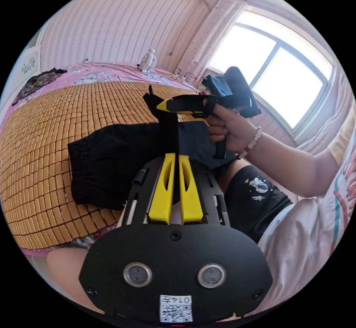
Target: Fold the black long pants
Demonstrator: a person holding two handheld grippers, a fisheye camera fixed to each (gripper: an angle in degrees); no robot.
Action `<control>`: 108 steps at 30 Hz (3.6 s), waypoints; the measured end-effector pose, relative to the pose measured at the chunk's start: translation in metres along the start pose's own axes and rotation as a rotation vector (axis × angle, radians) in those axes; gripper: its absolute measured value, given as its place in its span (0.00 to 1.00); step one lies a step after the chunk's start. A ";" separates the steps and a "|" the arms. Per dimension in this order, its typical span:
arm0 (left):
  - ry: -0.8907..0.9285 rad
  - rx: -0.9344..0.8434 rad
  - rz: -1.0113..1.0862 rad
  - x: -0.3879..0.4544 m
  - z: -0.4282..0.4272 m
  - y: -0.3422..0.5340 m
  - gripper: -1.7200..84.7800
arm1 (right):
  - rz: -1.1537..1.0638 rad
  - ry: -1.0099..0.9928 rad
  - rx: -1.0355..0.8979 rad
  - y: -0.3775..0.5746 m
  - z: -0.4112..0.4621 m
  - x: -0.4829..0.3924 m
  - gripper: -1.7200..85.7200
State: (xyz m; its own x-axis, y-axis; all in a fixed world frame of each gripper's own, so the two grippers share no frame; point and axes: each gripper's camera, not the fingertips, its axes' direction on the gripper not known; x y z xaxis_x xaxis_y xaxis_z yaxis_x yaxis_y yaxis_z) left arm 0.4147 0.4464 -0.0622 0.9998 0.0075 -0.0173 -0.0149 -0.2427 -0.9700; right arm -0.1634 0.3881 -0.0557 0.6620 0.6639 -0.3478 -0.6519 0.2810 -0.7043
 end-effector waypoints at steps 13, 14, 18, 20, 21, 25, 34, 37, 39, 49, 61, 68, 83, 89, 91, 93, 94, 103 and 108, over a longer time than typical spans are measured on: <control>-0.280 0.002 -0.412 -0.067 -0.114 0.022 0.07 | -0.193 0.041 -0.208 -0.037 0.106 -0.066 0.09; -0.290 0.021 -0.374 -0.057 -0.111 0.017 0.05 | -0.221 0.104 -0.159 -0.025 0.086 -0.061 0.09; -0.117 -0.001 -0.244 -0.023 -0.061 -0.015 0.01 | -0.222 0.404 -0.072 0.015 0.024 -0.032 0.05; 0.097 -0.096 -0.142 0.016 -0.010 -0.047 0.01 | -0.182 0.605 -0.074 0.038 -0.005 -0.015 0.03; 0.145 -0.119 -0.107 0.027 0.003 -0.055 0.01 | -0.172 0.624 -0.096 0.042 -0.009 -0.012 0.03; 0.010 -0.241 0.099 0.083 0.075 -0.074 0.01 | -0.106 0.548 -0.255 0.056 -0.009 0.003 0.02; -0.206 -0.399 0.335 0.132 0.120 -0.053 0.01 | -0.329 0.505 -0.451 -0.054 0.103 -0.006 0.02; -0.211 -0.395 0.361 0.140 0.121 -0.056 0.01 | -0.323 0.539 -0.750 -0.081 0.168 0.022 0.02; -0.201 -0.386 0.338 0.140 0.120 -0.059 0.01 | -0.303 0.487 -0.814 -0.106 0.172 0.030 0.02; -0.001 -0.349 0.283 0.139 0.105 -0.074 0.01 | -0.262 0.375 -0.714 -0.117 0.115 0.068 0.01; 0.102 -0.185 0.438 0.203 0.104 -0.098 0.14 | 0.159 0.353 -0.571 0.074 -0.103 0.177 0.14; 0.124 -0.265 0.560 0.244 0.138 -0.108 0.18 | 0.186 0.241 -0.579 0.112 -0.134 0.202 0.06; 0.007 -0.260 0.583 0.262 0.161 -0.125 0.04 | 0.340 0.030 -0.051 0.142 -0.257 0.251 0.11; 0.021 -0.233 0.634 0.256 0.145 -0.111 0.02 | 0.491 0.049 0.050 0.148 -0.226 0.317 0.17; 0.031 -0.232 0.647 0.253 0.139 -0.107 0.02 | 0.537 0.004 0.085 0.146 -0.216 0.333 0.16; 0.048 -0.233 0.633 0.248 0.134 -0.104 0.02 | 0.589 -0.119 0.168 0.150 -0.214 0.348 0.11; 0.059 -0.223 0.621 0.244 0.131 -0.103 0.01 | 0.614 -0.170 0.222 0.155 -0.218 0.354 0.08; 0.231 0.073 0.472 0.213 0.087 -0.113 0.01 | 0.411 -0.092 0.368 0.132 -0.310 0.298 0.04; 0.104 0.120 0.341 0.150 0.037 -0.091 0.03 | 0.217 -0.111 0.237 0.064 -0.267 0.224 0.06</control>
State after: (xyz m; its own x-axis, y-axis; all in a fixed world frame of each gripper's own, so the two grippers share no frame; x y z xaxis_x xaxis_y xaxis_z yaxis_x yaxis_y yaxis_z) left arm 0.5652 0.5058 0.0146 0.9329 -0.1539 -0.3256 -0.3424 -0.0985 -0.9344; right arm 0.0417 0.3698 -0.3434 0.4623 0.7938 -0.3950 -0.8498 0.2695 -0.4530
